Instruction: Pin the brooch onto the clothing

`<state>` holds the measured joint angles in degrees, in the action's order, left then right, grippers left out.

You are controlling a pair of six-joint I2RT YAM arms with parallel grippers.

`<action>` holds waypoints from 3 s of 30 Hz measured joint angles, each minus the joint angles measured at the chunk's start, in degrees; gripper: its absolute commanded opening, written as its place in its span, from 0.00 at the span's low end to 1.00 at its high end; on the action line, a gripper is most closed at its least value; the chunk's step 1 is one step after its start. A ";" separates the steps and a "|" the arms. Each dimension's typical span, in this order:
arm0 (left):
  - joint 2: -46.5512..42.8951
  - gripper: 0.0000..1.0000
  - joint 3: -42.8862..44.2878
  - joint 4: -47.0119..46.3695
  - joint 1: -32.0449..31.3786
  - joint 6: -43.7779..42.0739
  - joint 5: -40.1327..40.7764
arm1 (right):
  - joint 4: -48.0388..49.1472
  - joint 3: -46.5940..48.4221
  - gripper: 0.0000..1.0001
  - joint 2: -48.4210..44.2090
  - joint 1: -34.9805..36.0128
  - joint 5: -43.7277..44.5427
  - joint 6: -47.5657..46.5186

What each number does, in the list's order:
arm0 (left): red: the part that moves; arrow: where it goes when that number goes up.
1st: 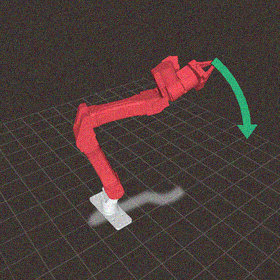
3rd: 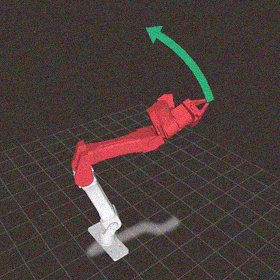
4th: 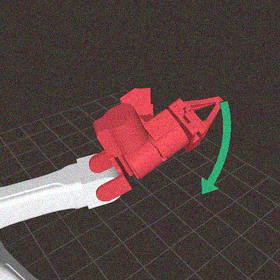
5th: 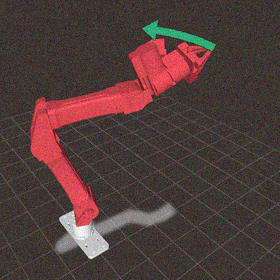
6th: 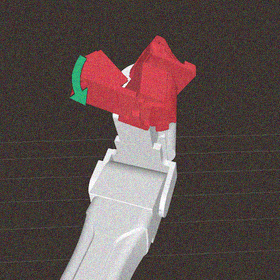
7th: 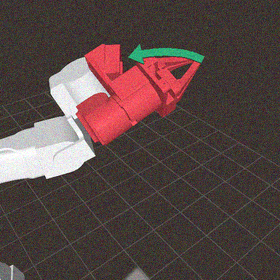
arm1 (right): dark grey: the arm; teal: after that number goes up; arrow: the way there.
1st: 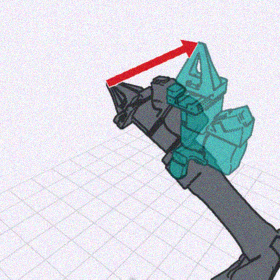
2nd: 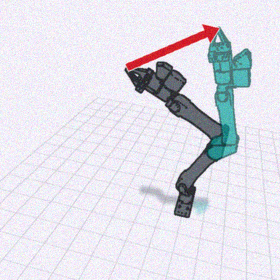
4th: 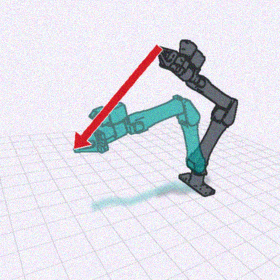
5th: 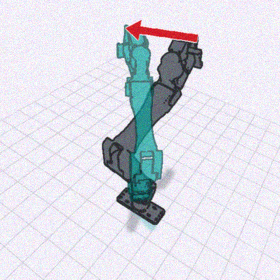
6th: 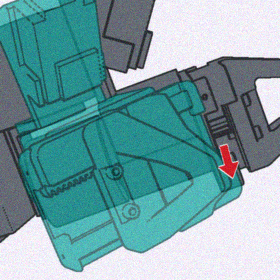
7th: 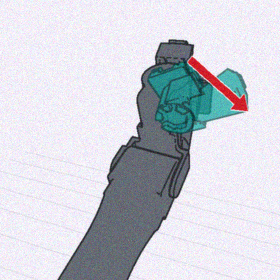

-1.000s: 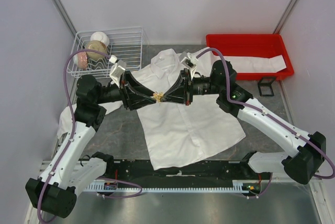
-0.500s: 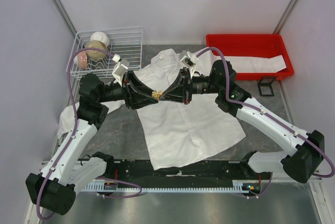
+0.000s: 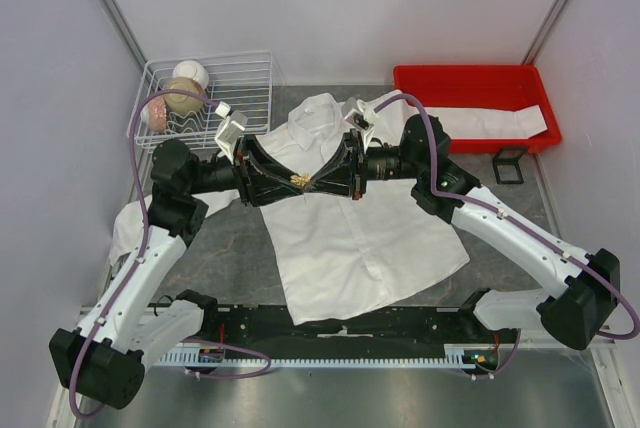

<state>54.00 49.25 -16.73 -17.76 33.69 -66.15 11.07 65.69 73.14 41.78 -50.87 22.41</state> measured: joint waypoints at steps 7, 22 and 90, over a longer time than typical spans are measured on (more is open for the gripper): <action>0.94 0.48 1.22 -0.74 0.00 0.59 0.07 | -1.86 -0.44 0.00 -0.02 0.39 -0.11 -1.46; 1.25 0.47 1.49 -1.07 -0.07 1.03 0.07 | -2.82 -0.63 0.00 -0.04 0.48 -0.24 -1.46; 39.76 0.02 -7.56 -19.43 16.24 14.08 23.26 | -27.06 26.77 0.47 52.72 0.46 34.47 -50.58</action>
<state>93.76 41.69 -36.16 -1.52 47.77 -42.89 -15.99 92.47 125.86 42.24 -16.40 -28.16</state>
